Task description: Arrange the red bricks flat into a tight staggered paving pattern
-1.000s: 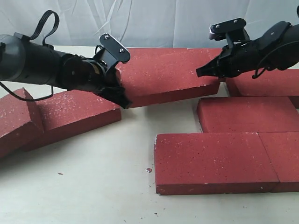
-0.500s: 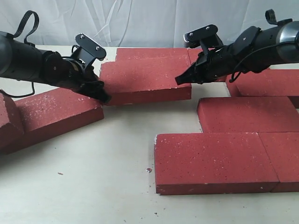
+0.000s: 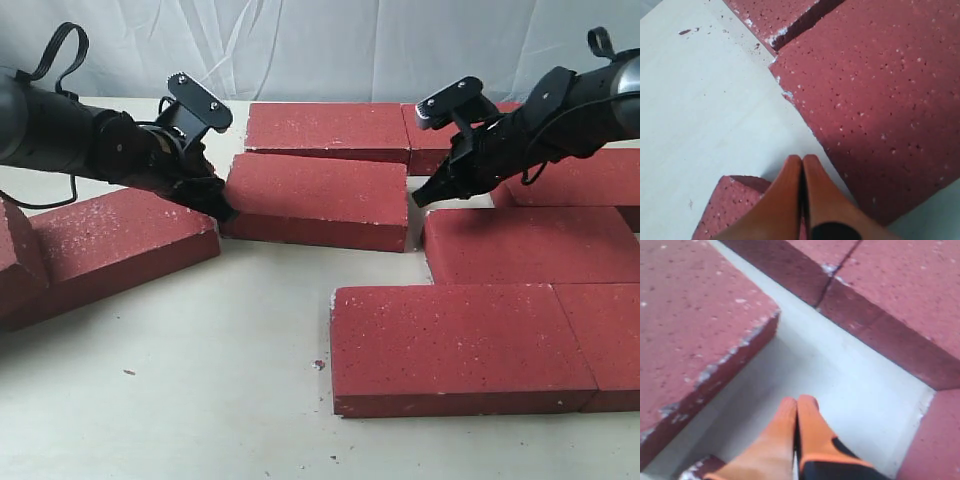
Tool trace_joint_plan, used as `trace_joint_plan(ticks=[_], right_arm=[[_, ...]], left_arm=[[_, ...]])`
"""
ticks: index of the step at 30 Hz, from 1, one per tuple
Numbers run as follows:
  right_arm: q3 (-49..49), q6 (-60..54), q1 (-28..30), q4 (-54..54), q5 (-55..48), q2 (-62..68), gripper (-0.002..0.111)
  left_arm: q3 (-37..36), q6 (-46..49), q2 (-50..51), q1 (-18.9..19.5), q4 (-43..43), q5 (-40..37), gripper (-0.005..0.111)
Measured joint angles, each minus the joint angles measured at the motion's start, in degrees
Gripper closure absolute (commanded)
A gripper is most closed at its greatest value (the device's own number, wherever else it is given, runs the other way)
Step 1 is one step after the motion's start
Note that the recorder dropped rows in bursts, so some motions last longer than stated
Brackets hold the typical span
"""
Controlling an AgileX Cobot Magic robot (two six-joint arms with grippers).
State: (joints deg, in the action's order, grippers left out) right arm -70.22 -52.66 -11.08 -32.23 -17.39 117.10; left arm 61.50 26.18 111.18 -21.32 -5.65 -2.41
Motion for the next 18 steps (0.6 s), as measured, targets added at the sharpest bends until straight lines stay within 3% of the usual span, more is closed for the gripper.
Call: trace_joint_plan(ticks=[8, 13, 18], right_arm=[[0.0, 2.9, 0.6, -4.1, -4.4, -3.5, 0.109], [-2.2, -4.9, -5.7, -5.6, -20.6, -6.0, 0.109], [-3.1, -8.0, -11.4, -5.8, -24.8, -5.6, 0.109]], left_arm=[[0.5, 0.0, -0.8, 0.0, 0.0, -0.9, 0.107], [0.5, 0.0, -1.2, 0.7, -2.6, -0.2, 0.107], [1.3, -0.1, -0.3, 1.8, -5.4, 0.3, 0.107]])
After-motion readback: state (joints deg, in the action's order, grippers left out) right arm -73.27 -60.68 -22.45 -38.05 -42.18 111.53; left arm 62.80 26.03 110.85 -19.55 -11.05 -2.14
